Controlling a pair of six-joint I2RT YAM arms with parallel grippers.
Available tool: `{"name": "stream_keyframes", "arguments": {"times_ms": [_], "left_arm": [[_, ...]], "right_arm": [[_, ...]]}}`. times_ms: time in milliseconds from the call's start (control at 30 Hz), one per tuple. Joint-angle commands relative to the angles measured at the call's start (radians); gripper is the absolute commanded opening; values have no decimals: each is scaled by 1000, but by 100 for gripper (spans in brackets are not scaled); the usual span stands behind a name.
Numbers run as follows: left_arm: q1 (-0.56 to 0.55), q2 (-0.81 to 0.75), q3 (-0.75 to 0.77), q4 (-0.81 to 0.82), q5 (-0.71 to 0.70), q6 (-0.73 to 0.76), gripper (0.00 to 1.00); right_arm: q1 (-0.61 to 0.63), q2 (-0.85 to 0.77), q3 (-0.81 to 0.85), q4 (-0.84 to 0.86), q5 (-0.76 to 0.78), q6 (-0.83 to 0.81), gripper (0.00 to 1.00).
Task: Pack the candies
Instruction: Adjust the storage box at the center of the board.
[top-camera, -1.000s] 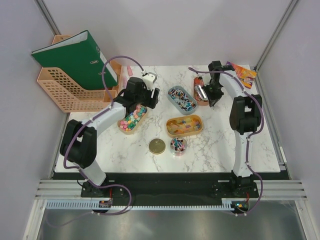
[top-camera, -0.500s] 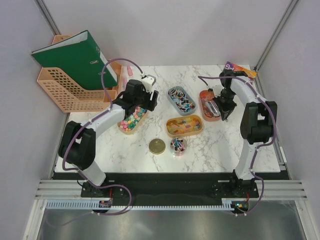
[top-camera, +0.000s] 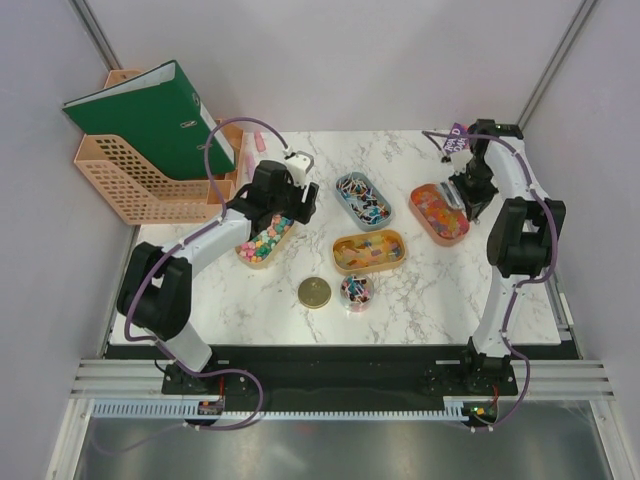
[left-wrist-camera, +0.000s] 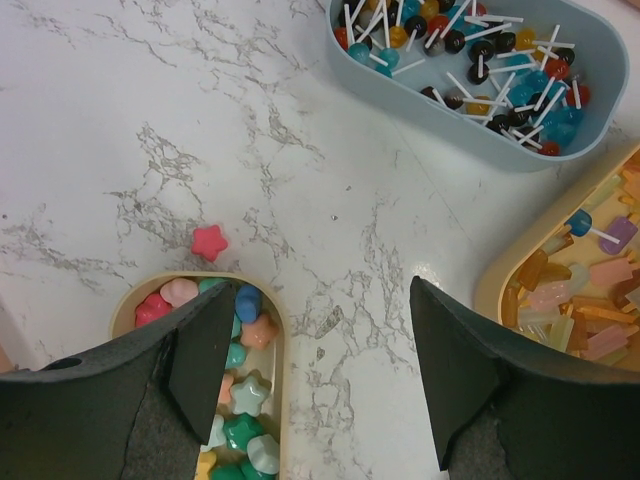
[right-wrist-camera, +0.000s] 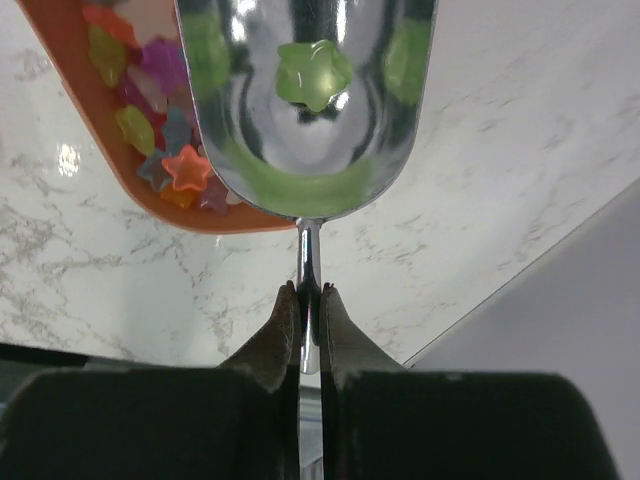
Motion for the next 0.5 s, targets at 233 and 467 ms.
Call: {"name": "stream_keyframes", "arguments": {"times_ms": [233,467], "left_arm": [[-4,-49,-17,32,-18,0,75],[-1,81,188,46,266,-98,13]], "right_arm": [[22,-129,95,-104,32,-180,0],[61,-200,85,-106,-127,-288,0]]}}
